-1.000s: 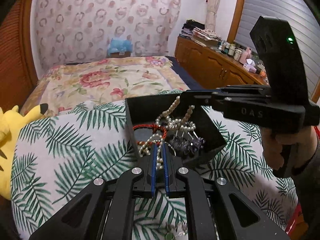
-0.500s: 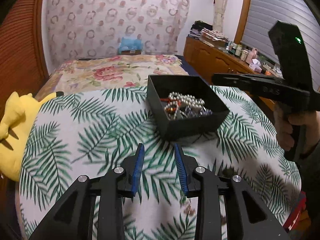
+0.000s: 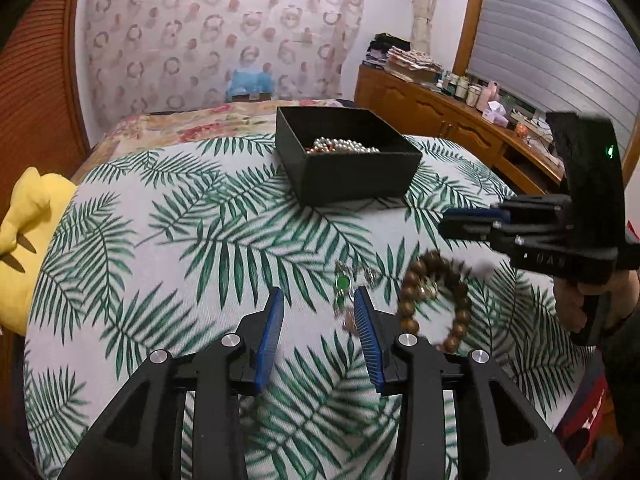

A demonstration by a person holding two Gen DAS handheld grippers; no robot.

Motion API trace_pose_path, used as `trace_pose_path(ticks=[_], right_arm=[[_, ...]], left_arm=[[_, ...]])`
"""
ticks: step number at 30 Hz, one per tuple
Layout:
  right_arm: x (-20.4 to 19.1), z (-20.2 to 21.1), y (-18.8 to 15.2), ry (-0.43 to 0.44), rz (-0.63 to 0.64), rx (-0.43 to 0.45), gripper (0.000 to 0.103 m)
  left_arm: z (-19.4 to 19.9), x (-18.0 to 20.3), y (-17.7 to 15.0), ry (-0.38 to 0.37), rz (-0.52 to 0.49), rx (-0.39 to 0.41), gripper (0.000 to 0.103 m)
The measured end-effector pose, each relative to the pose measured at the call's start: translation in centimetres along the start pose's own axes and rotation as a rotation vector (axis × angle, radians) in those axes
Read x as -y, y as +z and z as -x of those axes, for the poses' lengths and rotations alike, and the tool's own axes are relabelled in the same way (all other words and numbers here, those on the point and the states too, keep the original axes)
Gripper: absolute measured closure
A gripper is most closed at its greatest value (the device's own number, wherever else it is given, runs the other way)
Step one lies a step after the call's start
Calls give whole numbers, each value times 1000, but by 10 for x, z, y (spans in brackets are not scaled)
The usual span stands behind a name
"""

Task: Organize jewelry
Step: 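Move both open tools back over the remaining jewelry on the cloth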

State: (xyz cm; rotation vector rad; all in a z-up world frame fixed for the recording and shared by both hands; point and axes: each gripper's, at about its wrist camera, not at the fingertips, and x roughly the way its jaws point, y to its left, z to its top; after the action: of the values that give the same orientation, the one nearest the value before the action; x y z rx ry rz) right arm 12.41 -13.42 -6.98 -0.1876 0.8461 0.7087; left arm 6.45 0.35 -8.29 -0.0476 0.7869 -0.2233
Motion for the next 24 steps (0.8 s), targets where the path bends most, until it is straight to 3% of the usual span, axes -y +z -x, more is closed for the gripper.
trace_pose_path(ticks=[10,14,24], right_arm=[[-11,-12,-20,-28,26,-74,82],[-15,-12,-20,-123,45,-63,82],[-7,-12,-21,-86,8,-37,82]], left_arm=[[9,-6,-15,3,12,-15,67],[6,-6,-19,5,6,-27,67],[-13,5,-4,-35,-28,-52,70]])
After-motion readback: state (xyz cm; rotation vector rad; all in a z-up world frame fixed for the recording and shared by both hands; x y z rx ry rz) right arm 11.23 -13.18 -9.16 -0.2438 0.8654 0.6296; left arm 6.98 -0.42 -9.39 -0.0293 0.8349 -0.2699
